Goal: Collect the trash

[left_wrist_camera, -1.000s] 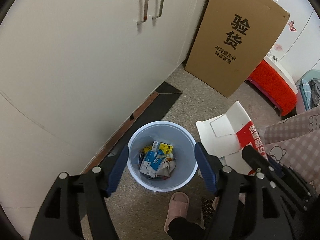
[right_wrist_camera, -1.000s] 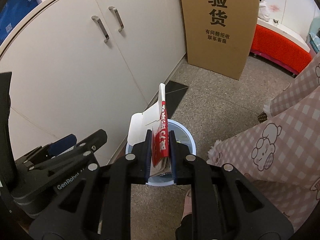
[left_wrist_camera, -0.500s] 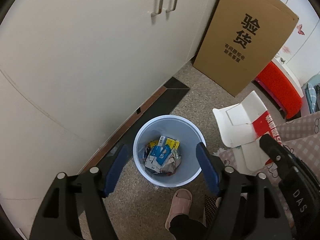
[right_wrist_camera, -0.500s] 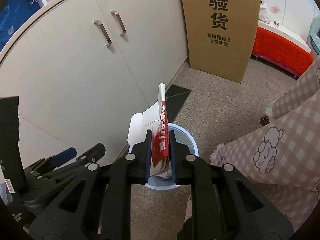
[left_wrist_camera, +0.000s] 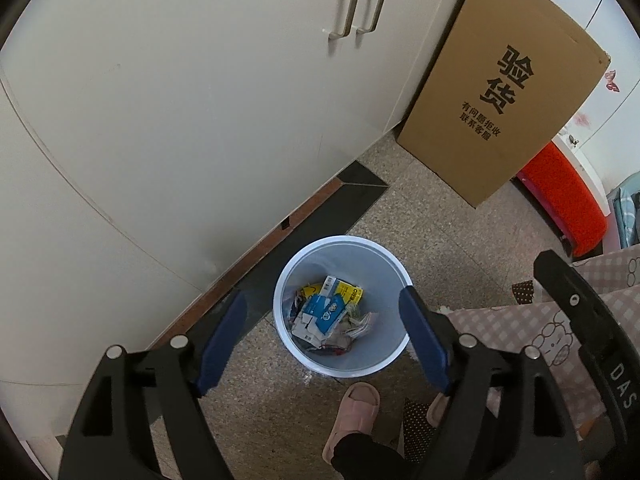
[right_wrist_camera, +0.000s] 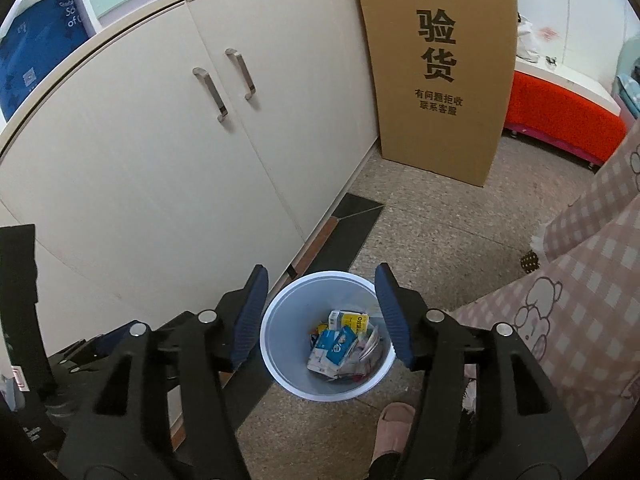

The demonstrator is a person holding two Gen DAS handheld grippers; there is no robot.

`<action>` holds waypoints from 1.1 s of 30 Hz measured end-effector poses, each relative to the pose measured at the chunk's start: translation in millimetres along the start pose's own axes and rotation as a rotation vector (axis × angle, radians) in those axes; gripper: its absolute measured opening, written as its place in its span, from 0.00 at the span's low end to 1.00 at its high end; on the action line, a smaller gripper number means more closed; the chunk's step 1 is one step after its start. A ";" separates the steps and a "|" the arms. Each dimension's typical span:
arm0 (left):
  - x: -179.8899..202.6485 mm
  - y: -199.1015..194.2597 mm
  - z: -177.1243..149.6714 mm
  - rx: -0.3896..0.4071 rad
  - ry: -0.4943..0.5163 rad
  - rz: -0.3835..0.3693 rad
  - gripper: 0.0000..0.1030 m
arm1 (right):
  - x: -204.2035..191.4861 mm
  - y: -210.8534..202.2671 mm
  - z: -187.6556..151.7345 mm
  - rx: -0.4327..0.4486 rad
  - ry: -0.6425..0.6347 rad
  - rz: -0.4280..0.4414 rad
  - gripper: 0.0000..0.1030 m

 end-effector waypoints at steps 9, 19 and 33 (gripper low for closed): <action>22.7 -42.5 3.8 0.061 0.053 -0.010 0.74 | 18.2 -44.9 1.7 0.080 0.003 -0.037 0.59; 102.8 -162.2 -2.4 0.262 0.228 -0.086 0.79 | 68.6 -196.2 24.9 0.276 0.059 -0.086 0.76; 221.8 -332.9 -78.6 0.531 0.506 -0.260 0.87 | 157.5 -394.1 -14.7 0.518 0.163 -0.217 0.91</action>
Point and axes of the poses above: each gripper's, at about its wrist camera, not at the fingertips, and y roughly the way its jaws point, x to its right, z to its top, the point moved 4 cm from there along y, roughly the way its jaws point, and after that the axes turned 12 degrees about -z, right-handed, at the moved point
